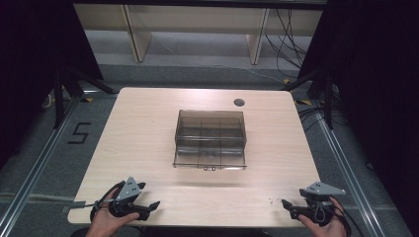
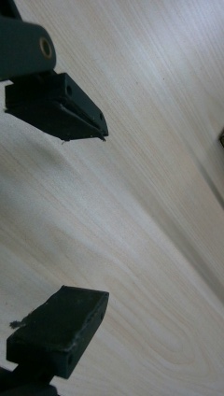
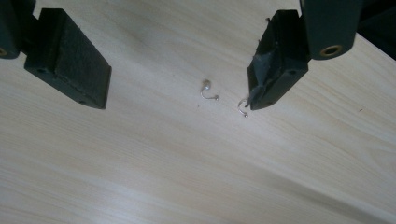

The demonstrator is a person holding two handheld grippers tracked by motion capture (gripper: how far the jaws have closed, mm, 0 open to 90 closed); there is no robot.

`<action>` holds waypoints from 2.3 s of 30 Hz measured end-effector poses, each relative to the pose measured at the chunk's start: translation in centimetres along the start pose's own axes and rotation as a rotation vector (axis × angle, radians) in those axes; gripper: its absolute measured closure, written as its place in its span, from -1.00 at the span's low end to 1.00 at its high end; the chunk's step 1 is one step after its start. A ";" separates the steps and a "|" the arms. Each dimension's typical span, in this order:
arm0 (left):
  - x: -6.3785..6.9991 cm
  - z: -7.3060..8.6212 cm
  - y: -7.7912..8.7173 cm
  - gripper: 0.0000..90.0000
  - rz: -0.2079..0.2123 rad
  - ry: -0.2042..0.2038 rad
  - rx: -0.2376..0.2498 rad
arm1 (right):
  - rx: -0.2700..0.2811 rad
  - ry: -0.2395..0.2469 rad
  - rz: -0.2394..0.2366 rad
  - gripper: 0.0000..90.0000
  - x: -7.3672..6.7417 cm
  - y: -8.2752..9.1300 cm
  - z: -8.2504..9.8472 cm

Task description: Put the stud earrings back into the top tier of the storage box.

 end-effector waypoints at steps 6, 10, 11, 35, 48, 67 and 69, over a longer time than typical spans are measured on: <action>-0.2 -0.1 0.0 -0.62 -0.003 -0.027 0.004 | -0.028 0.064 0.000 -0.42 0.3 -0.1 0.3; 0.2 -0.1 0.0 -0.62 0.014 0.005 0.010 | -0.052 0.060 0.003 -0.37 0.1 0.3 0.3; 0.2 -0.1 0.0 -0.62 0.014 0.005 0.010 | -0.052 0.060 0.003 -0.37 0.1 0.3 0.3; 0.1 -0.1 0.1 -0.65 0.020 0.015 0.003 | -0.264 0.163 -0.027 0.12 1.2 0.1 -1.2; 0.0 -0.3 0.1 -0.65 0.023 -0.015 0.016 | -0.429 0.275 -0.071 0.55 -0.5 -1.4 -1.8; 0.3 -0.4 0.2 -0.64 0.037 0.042 0.037 | -0.576 0.377 -0.099 0.75 -1.0 -3.2 -3.0; 0.2 -0.3 0.2 -0.64 0.032 0.027 0.027 | -0.579 0.369 -0.098 0.75 -0.8 -3.4 -2.9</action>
Point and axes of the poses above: each handheld gripper's, and its own axes: y roughly backward along the jaws, z roughly out of its underside, x roughly to its right, the point moved 7 cm from there along -y, roughly forward along the jaws, and after that the axes turned 7 degrees about y, right-handed, at the moved point
